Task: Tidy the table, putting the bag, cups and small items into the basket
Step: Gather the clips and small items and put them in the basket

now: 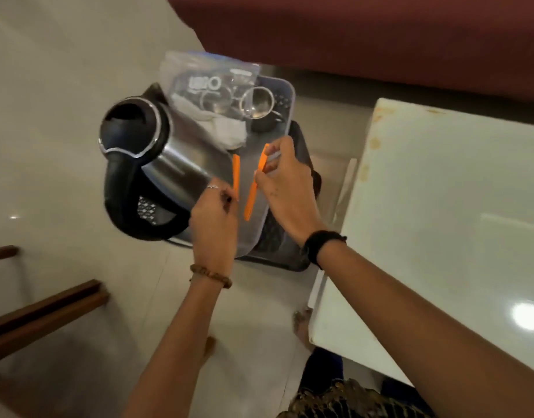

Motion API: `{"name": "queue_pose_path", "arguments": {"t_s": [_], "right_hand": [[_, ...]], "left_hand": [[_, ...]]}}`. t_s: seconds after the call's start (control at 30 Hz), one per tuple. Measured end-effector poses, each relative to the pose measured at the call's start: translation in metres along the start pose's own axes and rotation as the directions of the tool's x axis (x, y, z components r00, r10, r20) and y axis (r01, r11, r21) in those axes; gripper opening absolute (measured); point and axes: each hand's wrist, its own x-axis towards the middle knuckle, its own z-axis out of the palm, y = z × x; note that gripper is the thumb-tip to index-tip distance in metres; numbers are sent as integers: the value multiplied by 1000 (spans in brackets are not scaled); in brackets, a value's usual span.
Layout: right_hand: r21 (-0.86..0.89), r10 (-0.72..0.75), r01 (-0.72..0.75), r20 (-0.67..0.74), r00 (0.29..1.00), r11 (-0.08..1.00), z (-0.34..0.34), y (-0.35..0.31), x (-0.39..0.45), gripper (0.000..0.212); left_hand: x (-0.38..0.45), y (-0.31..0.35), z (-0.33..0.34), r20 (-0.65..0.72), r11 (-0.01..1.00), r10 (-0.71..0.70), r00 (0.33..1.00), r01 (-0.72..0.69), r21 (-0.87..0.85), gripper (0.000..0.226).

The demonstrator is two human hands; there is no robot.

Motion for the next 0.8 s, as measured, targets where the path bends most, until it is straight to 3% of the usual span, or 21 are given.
{"name": "queue_pose_path", "arguments": {"t_s": [0.13, 0.23, 0.3, 0.47, 0.6, 0.67, 0.8], "right_hand": [[-228, 15, 11, 110, 994, 974, 26, 9, 9, 22], [-302, 29, 17, 146, 989, 953, 34, 17, 5, 30], [-241, 32, 1, 131, 991, 971, 31, 21, 1, 28], [10, 15, -14, -36, 999, 1000, -5, 40, -21, 19], [38, 115, -111, -115, 987, 993, -57, 78, -59, 24], [2, 213, -215, -126, 969, 977, -90, 102, -82, 26], [-35, 386, -401, -206, 899, 915, -157, 148, -131, 27]], "left_hand": [[17, -27, 11, 224, 978, -138, 965, 98, 184, 3], [21, -33, 13, 289, 976, -178, 941, 132, 171, 8], [16, -29, 14, 286, 985, -146, 947, 113, 129, 10], [-23, 13, 26, 45, 981, -6, 999, 15, -193, 6], [-84, 48, 61, 142, 945, -38, 989, 82, -318, 14], [-120, 61, 88, 282, 922, -158, 946, 243, -301, 22], [-188, 82, 142, 511, 832, -402, 760, 536, -142, 31]]}}
